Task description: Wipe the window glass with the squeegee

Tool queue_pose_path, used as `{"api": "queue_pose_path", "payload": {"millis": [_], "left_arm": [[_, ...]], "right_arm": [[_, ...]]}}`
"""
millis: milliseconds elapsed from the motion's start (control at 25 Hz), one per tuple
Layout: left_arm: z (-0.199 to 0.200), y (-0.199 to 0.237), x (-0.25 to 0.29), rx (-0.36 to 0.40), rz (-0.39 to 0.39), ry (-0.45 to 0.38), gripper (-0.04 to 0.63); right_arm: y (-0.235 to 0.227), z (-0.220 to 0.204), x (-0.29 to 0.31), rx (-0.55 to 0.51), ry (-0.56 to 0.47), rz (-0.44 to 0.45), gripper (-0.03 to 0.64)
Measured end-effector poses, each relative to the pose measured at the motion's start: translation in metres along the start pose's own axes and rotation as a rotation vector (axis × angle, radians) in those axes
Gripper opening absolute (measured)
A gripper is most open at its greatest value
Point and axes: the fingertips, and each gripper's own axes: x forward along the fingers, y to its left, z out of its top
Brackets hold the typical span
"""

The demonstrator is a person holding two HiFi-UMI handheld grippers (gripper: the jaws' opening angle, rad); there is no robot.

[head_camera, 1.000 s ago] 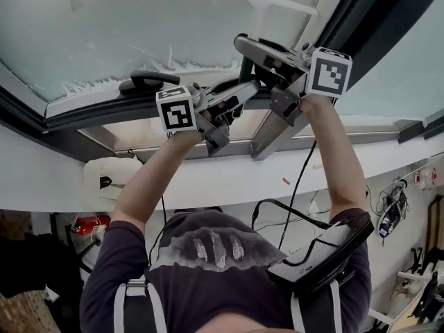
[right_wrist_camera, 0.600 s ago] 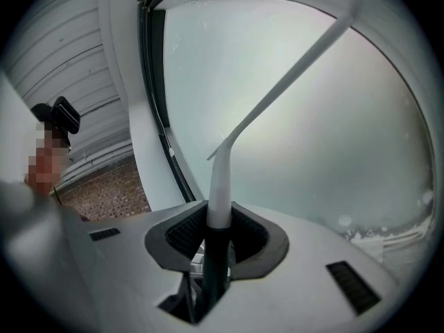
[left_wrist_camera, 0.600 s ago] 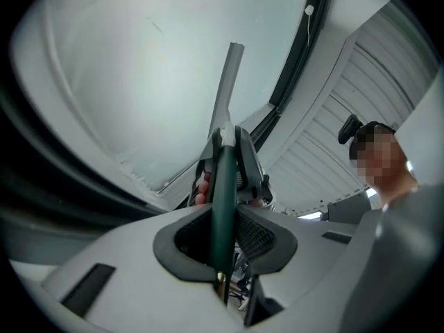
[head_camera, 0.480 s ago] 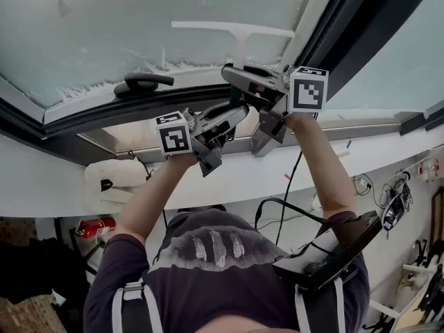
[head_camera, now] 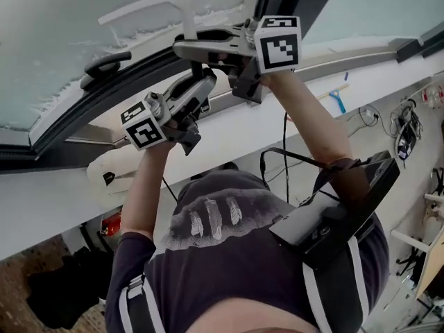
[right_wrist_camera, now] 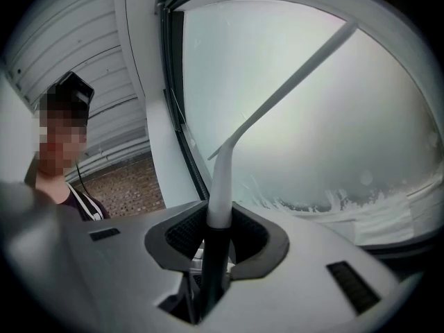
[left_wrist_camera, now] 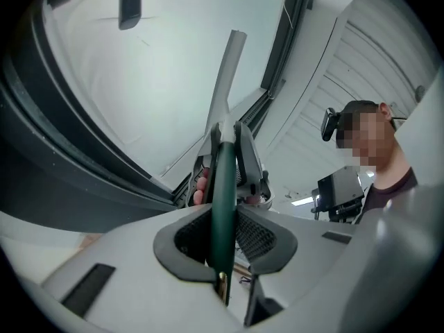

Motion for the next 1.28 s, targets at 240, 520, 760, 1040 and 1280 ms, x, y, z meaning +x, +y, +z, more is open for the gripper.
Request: {"api": "queue_pose_path", "payload": {"millis": [240, 520, 760, 1040, 1280], "left_arm": [[-0.013, -0.004, -0.005, -0.002, 0.005, 0.058, 0.089], [-0.058, -0.049, -0.03, 0.071, 0.01, 0.163, 0.089], [-0.091, -0.054, -0.062, 0.043, 0.01, 0.245, 0.089], [-0.12, -0.073, -0.125, 0.018, 0.027, 0.303, 0.089], [-0.138, -0.081, -0.18, -0.037, 0.021, 0.279, 0.089]], "right_arm": [[0.003, -0.01, -0.007, 0.038, -0.045, -0.014, 0.086], [0.058, -0.048, -0.03, 0.042, -0.17, -0.028, 0.086], [0.066, -0.09, -0.032, 0.101, -0.21, -0.081, 0.084], [0.09, -0.145, -0.002, 0.191, -0.219, -0.133, 0.083], [0.104, -0.191, 0.034, 0.225, -0.165, -0.207, 0.083]]}}
